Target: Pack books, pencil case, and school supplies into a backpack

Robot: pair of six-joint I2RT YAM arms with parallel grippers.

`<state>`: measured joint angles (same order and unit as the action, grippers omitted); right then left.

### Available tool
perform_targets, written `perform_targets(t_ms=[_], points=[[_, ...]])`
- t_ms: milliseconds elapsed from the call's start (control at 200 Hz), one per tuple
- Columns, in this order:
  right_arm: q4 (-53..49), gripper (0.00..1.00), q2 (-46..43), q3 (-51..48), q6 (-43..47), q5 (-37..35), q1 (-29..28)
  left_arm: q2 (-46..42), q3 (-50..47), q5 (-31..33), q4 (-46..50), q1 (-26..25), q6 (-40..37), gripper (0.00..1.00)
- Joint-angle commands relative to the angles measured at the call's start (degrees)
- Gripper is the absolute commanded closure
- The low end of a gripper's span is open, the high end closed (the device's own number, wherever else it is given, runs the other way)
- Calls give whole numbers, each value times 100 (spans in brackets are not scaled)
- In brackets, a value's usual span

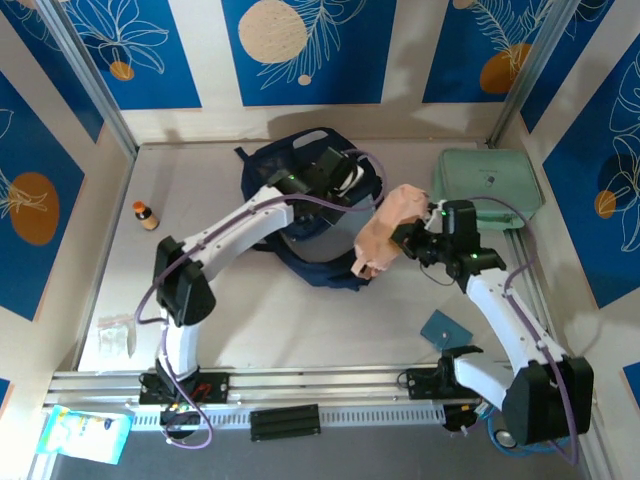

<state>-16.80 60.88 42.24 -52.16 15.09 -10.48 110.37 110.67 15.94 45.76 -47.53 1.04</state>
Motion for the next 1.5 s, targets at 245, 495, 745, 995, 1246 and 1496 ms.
perform_targets(t_ms=[245,495,745,995,1246,1496], points=[[1367,95,1644,715,-1358,62,-983,-973,-2,-778,-1207,-151,511,100],[2059,95,2863,1222,-2149,-1093,-1472,-1077,-36,-1154,-1297,-213,830,100],[3197,95,3768,1666,-2141,-1210,-1715,-1148,-72,-1485,-1314,-222,863,100],[4238,95,4348,1757,-2416,-1492,-1769,-1355,-77,-1355,-1471,-222,920,100],[5267,95,4904,1871,-2726,-2216,-2143,-1380,-186,-1347,-1686,-219,819,100],[4934,86,5644,2620,-2882,-2410,-2195,-1281,-169,-1239,-1539,-213,814,100]])
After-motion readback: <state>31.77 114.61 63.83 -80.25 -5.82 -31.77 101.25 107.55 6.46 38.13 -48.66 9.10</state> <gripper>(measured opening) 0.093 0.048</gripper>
